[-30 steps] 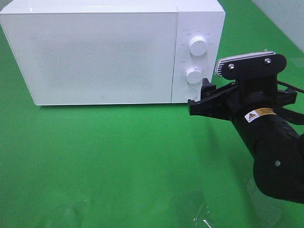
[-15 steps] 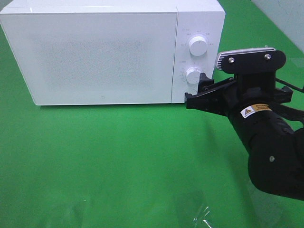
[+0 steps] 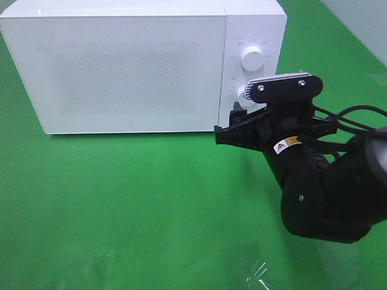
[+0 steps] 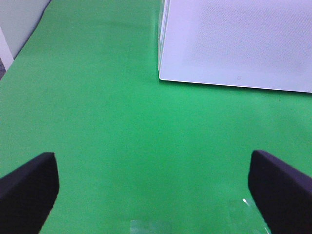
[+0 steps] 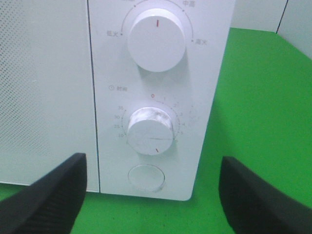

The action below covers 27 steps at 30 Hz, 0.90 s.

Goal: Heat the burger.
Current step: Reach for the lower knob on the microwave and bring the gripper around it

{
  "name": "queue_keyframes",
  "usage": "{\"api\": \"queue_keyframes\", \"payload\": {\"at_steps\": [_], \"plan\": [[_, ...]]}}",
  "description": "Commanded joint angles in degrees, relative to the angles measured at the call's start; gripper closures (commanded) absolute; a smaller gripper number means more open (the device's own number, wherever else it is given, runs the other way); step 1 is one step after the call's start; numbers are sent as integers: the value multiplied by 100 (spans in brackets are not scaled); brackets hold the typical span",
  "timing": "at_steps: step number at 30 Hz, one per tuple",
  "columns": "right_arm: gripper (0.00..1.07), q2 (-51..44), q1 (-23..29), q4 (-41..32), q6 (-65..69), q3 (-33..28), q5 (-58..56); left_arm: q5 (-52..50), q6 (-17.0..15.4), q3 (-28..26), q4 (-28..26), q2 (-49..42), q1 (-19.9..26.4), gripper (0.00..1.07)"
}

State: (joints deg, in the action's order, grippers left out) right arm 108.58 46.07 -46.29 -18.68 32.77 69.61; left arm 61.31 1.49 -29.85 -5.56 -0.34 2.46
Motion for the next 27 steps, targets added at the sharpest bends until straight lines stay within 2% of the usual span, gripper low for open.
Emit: {"api": "queue_keyframes", "payload": {"at_steps": [1, 8, 18, 27], "plan": [[32, 172, -206, 355, 57, 281, 390, -6, -11, 17, -11, -126, 11, 9], [32, 350, -481, 613, 69, 647, 132, -6, -11, 17, -11, -126, 11, 9], [32, 768, -493, 613, 206, 997, 132, -6, -11, 17, -11, -126, 11, 9], [32, 1077, -710, 642, 246, 1352, -6, -6, -11, 17, -11, -126, 11, 9]]}}
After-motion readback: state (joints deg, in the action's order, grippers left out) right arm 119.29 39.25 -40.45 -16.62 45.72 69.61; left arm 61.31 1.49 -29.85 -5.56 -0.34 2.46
